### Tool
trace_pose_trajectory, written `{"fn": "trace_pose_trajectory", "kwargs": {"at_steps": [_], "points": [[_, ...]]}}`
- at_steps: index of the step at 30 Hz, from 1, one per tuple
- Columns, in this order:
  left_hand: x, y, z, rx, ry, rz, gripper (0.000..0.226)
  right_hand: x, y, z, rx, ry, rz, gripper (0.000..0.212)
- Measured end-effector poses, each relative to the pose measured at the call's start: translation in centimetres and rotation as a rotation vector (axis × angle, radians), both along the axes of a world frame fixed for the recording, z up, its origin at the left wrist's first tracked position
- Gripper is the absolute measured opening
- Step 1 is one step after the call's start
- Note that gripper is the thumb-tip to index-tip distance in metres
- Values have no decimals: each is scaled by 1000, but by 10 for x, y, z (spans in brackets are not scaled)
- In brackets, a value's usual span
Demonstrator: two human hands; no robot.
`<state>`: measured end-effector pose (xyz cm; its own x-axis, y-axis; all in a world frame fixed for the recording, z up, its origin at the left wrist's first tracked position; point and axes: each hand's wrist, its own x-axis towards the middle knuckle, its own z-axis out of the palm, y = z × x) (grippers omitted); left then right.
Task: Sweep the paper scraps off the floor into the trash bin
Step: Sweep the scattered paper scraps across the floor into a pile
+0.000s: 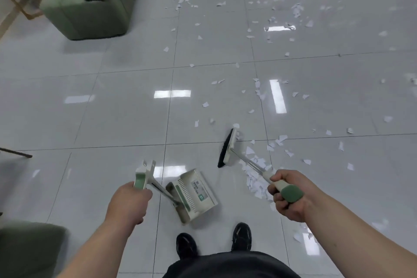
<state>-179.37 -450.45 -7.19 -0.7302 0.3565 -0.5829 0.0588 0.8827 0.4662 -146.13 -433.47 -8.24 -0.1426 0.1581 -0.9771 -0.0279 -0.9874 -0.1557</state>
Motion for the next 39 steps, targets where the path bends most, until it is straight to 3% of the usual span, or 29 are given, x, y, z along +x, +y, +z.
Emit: {"fn": "trace_pose_trajectory", "kwargs": {"at_steps": [9, 16, 26, 30, 39], "points": [[-33, 88, -7, 37, -63, -232, 15, -3, -10, 33, 115, -65, -168, 24], [-113, 124, -9, 33, -141, -330, 15, -106, -2, 39, 172, -50, -190, 26], [-213, 122, -12, 15, -131, -376, 14, -283, 60, 5, 148, 127, -24, 11], [-242, 120, -12, 18, -105, -335, 15, -323, 76, -14, 109, 143, 4, 20], [-257, 131, -16, 13, -4, -419, 12, -268, 71, -20, 26, 23, -182, 31]]}}
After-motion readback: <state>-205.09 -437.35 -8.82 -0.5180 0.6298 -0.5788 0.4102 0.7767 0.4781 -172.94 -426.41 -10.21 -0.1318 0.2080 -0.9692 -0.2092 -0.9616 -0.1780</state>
